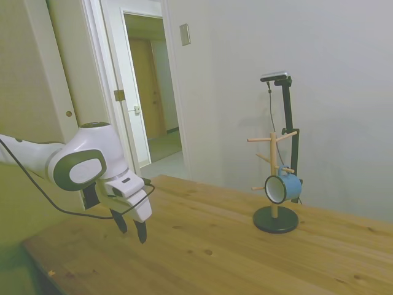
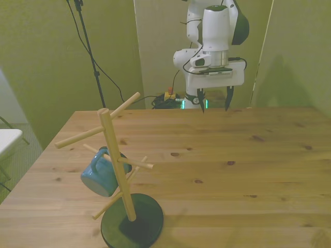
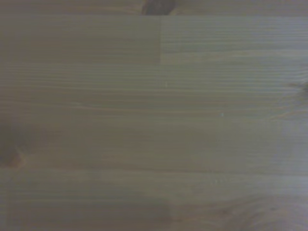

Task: Unload the mug

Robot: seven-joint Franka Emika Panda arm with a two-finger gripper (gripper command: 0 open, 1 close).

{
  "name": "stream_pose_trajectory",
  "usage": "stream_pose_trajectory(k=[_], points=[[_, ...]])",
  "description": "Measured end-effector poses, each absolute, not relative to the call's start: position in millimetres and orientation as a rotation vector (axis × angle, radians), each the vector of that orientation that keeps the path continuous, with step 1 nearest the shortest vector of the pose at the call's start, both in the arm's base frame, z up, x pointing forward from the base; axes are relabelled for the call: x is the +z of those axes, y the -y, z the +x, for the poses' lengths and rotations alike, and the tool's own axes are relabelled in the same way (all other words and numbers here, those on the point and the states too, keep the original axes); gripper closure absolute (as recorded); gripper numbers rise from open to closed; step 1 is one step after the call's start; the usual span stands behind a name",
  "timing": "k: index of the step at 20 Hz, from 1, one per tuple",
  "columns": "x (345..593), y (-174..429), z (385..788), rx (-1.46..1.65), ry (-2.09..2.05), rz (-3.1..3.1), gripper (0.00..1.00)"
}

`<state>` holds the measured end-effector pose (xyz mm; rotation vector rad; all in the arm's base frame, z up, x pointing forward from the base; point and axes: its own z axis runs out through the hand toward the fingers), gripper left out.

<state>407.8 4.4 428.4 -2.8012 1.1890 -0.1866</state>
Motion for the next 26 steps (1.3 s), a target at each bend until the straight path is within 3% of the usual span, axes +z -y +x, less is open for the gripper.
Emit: stream_pose_trajectory(k=[6,12,21,26], points=[[435,13,413,-0.303,-1.214,-2.829,0.0],[466,92,430,-0.549,-1.4,-2.714,0.0],[497,192,494,-0.854,-1.521,-2.558,0.0],[489,204,512,-0.98,-1.521,-2.501,0.0]])
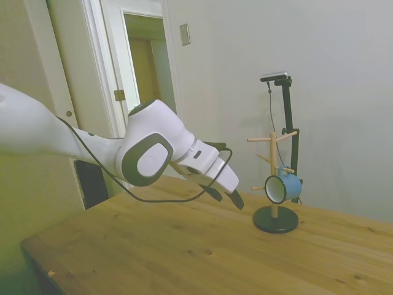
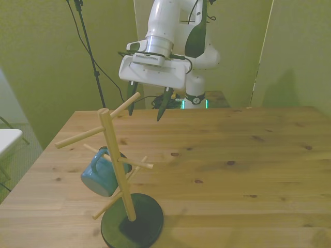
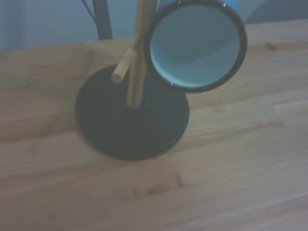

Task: Unload the mug

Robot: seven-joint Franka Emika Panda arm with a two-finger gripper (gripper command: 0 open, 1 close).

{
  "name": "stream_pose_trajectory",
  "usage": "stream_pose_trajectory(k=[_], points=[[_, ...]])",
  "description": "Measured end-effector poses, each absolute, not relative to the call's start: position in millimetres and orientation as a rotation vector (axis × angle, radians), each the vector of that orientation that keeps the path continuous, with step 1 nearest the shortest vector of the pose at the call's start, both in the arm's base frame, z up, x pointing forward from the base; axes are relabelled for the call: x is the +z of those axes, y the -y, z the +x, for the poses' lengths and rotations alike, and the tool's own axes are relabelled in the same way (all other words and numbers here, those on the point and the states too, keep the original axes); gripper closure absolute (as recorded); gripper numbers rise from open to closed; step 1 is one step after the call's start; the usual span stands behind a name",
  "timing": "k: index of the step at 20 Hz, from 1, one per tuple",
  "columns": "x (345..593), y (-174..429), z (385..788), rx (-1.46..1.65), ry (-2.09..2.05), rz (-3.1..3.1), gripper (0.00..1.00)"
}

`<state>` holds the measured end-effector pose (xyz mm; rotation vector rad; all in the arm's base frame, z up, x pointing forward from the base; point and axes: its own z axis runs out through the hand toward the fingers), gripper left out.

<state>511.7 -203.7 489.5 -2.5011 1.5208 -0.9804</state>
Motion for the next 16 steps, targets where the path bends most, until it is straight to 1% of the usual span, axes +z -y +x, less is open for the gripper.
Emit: stream_pose_trajectory(k=[6,10,13,16], points=[[477,253,554,-1.153,-1.582,-2.374,0.0],[468,277,573,-1.289,-1.608,-2.286,0.0],[459,287,588,-1.32,-1.637,-2.247,0.0],[454,284,604,-1.329,-1.641,-2.222,0.0]])
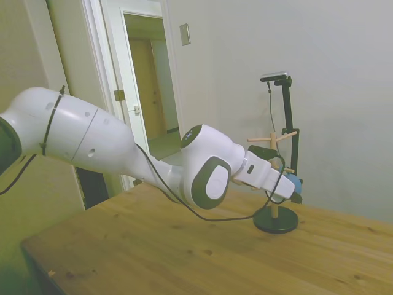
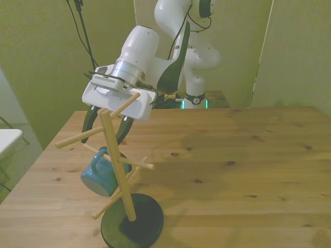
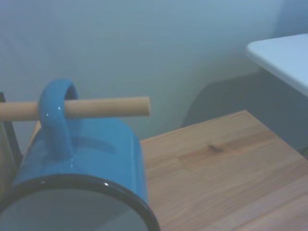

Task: Unload the mug

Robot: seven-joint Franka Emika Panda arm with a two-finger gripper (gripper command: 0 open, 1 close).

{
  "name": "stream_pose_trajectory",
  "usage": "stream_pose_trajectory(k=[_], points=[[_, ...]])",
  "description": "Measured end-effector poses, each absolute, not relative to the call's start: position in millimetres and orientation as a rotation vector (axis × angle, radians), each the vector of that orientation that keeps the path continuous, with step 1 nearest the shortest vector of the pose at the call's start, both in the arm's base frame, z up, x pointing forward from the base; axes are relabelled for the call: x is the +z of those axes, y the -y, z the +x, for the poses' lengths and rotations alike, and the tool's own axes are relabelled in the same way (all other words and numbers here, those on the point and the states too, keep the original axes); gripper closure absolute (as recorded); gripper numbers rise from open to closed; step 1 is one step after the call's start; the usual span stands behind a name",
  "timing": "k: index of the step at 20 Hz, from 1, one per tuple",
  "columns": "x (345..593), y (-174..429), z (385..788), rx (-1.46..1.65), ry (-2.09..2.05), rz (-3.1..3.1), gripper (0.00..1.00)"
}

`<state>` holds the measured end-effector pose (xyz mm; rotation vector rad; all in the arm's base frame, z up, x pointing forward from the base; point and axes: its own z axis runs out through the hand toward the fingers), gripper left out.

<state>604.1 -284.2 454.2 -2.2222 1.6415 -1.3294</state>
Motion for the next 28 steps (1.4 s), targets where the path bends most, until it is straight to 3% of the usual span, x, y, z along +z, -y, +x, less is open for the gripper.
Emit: stream_pose_trajectory(k=[12,13,28], points=[[435,298,637,-1.358,-1.673,-2.178,0.0],[434,299,639,-1.36,-1.674,-2.175,1.0],[435,305,645,-1.373,-1.679,-2.157,1.0]])
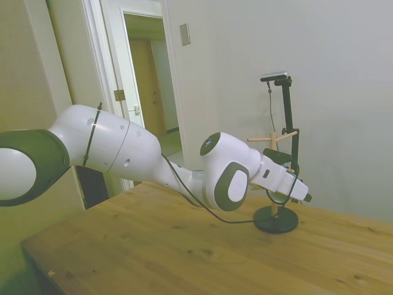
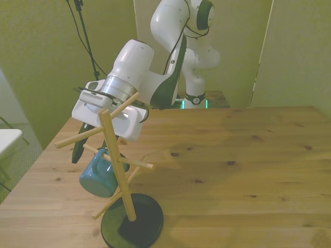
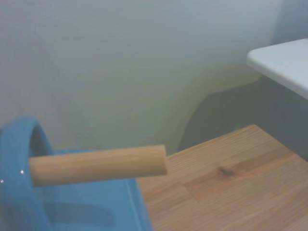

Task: Unload the mug

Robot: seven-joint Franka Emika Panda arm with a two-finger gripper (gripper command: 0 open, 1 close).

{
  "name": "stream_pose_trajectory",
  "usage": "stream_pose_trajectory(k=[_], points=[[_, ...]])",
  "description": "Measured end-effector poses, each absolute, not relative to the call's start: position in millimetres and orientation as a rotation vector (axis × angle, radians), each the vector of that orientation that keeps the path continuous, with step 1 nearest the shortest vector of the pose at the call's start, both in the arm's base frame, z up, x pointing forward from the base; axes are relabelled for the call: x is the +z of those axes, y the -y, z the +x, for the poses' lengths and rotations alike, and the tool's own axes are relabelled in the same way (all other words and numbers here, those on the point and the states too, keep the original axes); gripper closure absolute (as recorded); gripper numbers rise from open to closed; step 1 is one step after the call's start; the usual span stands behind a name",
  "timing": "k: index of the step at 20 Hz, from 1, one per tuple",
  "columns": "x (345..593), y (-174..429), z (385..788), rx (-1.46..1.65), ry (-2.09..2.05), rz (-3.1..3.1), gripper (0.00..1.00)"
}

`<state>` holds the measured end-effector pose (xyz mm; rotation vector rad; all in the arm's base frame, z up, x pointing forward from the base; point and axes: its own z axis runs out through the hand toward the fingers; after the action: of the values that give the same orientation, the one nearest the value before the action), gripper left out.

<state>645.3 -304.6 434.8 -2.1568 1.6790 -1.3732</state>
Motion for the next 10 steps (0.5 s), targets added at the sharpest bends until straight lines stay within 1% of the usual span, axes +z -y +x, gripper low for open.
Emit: stream_pose_trajectory(k=[10], points=[[437.5,296.7,648.3,-1.359,-1.663,-2.14,1.0]])
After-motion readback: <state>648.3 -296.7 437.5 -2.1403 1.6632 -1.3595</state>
